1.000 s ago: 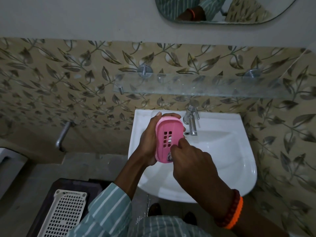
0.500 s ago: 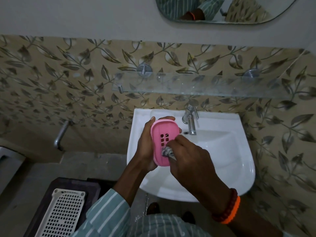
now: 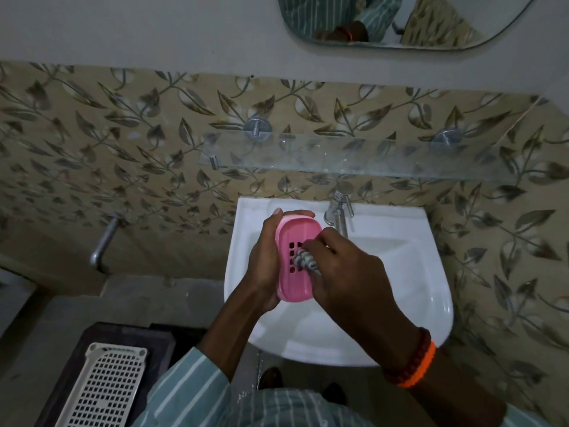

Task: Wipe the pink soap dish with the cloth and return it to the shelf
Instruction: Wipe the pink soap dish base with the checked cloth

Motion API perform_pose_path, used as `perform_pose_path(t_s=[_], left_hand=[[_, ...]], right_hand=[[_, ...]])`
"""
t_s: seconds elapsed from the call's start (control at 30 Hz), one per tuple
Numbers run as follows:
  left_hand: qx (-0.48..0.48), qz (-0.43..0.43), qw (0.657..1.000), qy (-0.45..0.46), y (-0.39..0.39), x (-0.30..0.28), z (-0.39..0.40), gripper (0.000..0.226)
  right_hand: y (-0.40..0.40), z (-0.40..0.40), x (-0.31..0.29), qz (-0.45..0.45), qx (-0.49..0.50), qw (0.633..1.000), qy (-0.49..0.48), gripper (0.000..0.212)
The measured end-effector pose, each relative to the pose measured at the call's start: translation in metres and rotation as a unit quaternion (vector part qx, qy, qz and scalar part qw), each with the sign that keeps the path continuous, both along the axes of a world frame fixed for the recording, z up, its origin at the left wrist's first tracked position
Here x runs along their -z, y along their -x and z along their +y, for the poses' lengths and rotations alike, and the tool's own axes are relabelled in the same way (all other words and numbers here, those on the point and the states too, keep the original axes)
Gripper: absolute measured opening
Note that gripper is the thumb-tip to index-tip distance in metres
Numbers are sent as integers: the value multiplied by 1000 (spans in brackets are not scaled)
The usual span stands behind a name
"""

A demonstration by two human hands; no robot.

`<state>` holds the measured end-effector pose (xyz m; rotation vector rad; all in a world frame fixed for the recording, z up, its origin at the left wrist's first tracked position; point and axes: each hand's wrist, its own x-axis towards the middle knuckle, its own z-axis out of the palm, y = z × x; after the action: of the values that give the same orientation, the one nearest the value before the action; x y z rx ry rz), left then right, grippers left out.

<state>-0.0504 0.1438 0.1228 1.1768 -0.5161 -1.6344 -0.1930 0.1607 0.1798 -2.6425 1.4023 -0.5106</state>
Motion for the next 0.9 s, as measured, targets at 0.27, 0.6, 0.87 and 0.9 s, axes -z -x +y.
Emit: perform_pose_path(t_s=[0.27, 0.6, 0.87, 0.9], left_hand=[[-17, -105, 993, 47, 0, -19, -5, 60], [29, -167, 984, -63, 9, -25, -2, 60], [25, -143, 987, -76, -3, -38, -2, 65], [25, -139, 987, -77, -2, -38, -1, 65]], right_hand=[[7, 18, 21, -84, 26, 985, -151, 18], [9, -6, 5, 61, 30, 998, 0, 12], [10, 22, 20, 10, -43, 989, -142, 25], [11, 20, 19, -42, -54, 981, -181, 27]])
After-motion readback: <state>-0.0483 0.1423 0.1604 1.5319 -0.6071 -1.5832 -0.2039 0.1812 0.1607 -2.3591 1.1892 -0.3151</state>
